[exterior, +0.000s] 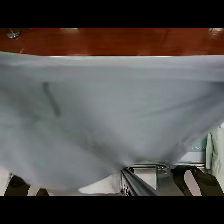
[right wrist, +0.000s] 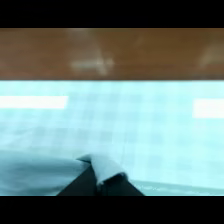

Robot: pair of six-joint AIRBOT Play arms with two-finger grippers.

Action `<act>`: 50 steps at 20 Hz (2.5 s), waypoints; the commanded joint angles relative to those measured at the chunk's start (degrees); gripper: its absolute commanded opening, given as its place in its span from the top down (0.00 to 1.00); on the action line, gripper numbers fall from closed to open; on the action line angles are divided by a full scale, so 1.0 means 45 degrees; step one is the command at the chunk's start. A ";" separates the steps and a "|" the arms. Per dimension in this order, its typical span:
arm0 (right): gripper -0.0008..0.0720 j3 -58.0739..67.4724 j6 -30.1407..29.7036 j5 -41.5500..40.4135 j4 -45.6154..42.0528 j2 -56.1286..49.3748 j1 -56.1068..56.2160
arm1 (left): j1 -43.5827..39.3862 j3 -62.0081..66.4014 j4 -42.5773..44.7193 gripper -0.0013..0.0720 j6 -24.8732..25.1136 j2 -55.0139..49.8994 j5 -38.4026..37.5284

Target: Fold the shirts.

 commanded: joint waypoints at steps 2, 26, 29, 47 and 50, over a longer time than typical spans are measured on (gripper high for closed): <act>0.96 -0.4197 -0.0797 -0.3026 0.0578 -0.1311 0.0005 | -0.0627 -0.3055 -0.0971 0.95 0.0044 -0.2361 0.3167; 0.96 0.1360 -0.1613 -0.1462 -0.0049 -1.4654 0.1545 | -0.1588 -0.0204 -0.1243 0.95 -0.0262 -1.2614 0.2453; 0.96 0.1001 -0.1370 -0.0661 -0.0583 -1.4659 0.1540 | -0.1540 -0.0204 -0.1195 0.95 0.0928 -1.3036 0.0865; 0.13 -0.0933 -0.0141 -0.1904 -0.1515 -1.2259 0.1423 | -0.0083 -0.0690 -0.0792 0.02 0.0151 -1.2949 -0.4119; 0.13 -0.3662 -0.0175 -0.3599 -0.1690 -0.9491 0.0811 | 0.0821 -0.2900 -0.0937 0.02 0.0903 -1.0817 -0.3619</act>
